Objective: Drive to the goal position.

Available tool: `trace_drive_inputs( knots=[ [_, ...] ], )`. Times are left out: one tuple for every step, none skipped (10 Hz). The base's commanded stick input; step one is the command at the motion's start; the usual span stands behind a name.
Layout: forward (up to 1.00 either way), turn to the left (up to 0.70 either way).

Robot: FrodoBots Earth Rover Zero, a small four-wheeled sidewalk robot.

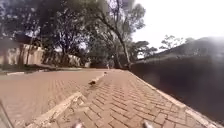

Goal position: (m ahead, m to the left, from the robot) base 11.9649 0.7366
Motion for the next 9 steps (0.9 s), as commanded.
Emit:
trace_drive_inputs(
  knots=[
    [0.7,-0.35],
    [0.7,-0.35],
    [0.7,-0.35],
    [0.7,-0.35],
    [0.7,-0.35],
    [0.7,-0.35],
    [0.7,-0.35],
    [0.7,-0.35],
    [0.7,-0.23]
  ],
)
